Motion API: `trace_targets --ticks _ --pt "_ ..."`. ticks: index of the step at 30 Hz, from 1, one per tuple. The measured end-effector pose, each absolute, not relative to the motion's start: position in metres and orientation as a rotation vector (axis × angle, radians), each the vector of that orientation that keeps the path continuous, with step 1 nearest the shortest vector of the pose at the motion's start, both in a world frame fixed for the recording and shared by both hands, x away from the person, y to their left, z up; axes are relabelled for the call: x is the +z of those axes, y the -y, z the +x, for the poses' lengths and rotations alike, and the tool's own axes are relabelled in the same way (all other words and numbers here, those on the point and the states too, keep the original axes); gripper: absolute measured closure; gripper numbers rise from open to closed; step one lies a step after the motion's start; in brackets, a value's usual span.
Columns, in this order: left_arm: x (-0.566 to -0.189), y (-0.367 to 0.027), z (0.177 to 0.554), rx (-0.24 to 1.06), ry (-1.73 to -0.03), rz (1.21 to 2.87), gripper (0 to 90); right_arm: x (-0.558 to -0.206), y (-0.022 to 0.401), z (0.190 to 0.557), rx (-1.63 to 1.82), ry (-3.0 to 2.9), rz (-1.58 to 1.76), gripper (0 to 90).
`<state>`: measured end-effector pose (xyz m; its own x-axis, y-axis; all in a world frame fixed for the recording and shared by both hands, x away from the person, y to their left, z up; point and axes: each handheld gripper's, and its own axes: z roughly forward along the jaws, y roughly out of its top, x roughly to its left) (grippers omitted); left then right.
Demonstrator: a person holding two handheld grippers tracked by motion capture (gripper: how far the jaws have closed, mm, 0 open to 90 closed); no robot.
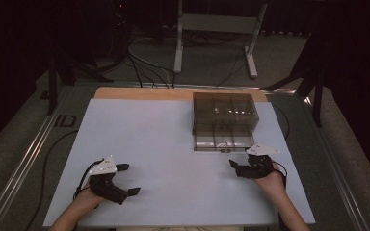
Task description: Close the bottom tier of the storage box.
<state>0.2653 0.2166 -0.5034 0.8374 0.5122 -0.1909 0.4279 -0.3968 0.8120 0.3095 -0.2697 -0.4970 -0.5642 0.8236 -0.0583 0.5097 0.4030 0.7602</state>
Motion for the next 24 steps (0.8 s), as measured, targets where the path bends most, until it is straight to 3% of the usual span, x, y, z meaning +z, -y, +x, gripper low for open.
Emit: trace_targets --ticks 2,11,24 --pt "-0.5035 -0.2165 0.2653 0.109 -0.69 2.044 0.0 -0.4985 0.2688 0.3106 0.975 -2.237 1.153 25.6" --pt "-0.5039 -0.2171 0.2656 0.109 -0.689 2.046 0.0 -0.5038 0.2647 0.3141 0.899 -2.23 1.192 51.1" --pt "-0.5032 -0.2173 0.2653 0.113 -0.689 2.044 0.0 -0.5056 0.2606 0.3192 0.846 -2.232 1.215 76.5"
